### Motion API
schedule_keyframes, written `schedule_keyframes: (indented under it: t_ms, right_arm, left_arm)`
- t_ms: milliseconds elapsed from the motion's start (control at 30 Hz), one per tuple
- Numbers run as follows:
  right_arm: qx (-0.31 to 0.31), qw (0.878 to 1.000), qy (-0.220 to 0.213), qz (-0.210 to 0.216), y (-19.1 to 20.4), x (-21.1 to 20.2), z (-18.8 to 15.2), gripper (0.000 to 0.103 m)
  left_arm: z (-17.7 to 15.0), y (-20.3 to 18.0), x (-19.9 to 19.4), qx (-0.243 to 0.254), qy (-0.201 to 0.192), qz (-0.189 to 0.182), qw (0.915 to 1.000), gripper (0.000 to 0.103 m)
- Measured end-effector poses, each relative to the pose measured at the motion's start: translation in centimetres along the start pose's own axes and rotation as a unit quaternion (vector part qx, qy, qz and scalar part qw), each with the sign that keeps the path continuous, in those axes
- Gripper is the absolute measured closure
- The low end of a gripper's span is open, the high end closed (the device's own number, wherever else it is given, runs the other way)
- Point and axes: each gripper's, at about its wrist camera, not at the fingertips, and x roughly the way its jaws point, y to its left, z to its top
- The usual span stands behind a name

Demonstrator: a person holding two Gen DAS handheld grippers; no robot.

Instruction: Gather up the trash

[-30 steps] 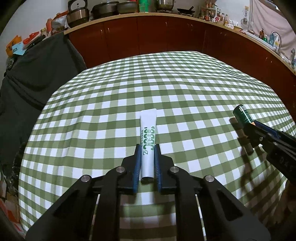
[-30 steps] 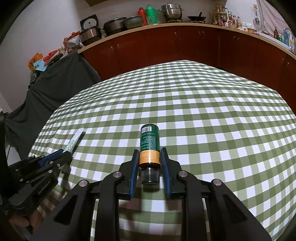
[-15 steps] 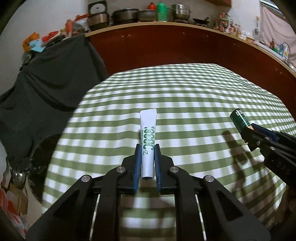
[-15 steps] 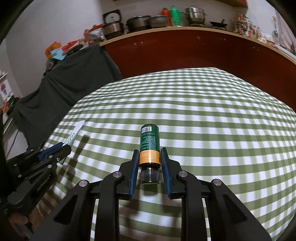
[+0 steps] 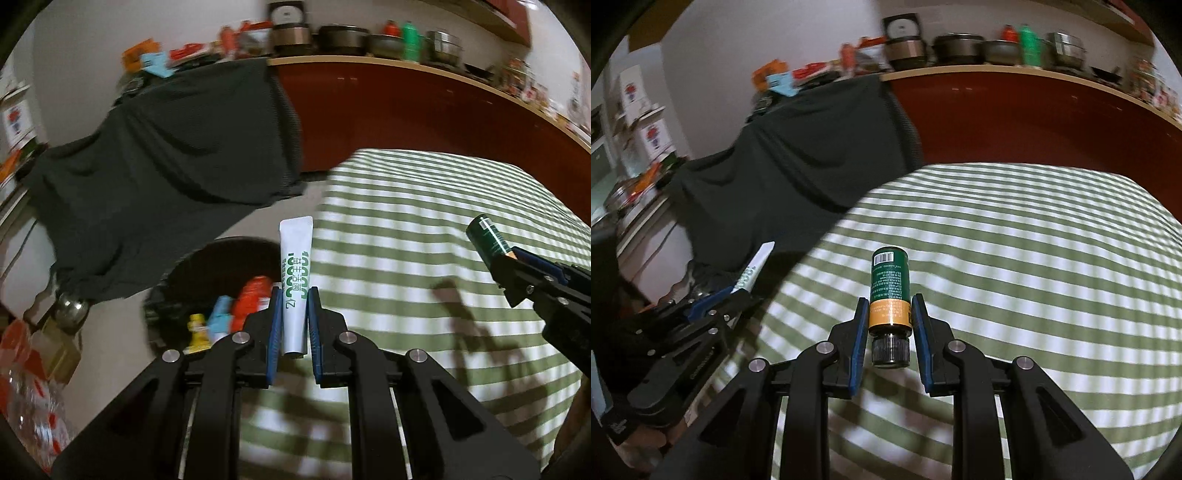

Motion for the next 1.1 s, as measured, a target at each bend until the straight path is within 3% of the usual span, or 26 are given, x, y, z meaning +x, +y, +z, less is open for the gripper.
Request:
schedule_keyframes:
  t_ms: [400,700,767,833,1100]
  right_arm:
    - [-0.053,0.997,0.016,0.06,8.9,5.2,1.9,0.078]
    - [-0.067,0.995,0.016,0.077,12.1,8.6,2.8,0.078]
    - [-0.066,0.994,0.024,0.081,12.4,9.5,2.7,0.071]
    - [-0.068,0.995,0.025,0.075,12.9,9.8,2.6,0.07]
    - [-0.074,0.995,0.016,0.06,12.4,8.6,2.2,0.068]
  left_arm:
    - [-0.9,9.0,2.0,-0.056,0.011,0.053,0.997,0.089]
    - [-1.1,10.4,4.3,-0.062,0.017,0.054,0.9964,0.084]
    - [-1.2,10.6,4.8,-0.065,0.021,0.053,0.9963,0.076]
    - [-1.2,11.0,4.9,-0.073,0.021,0.054,0.9956,0.067]
    - [-1.2,11.7,4.5,-0.084,0.013,0.059,0.9946,0.054]
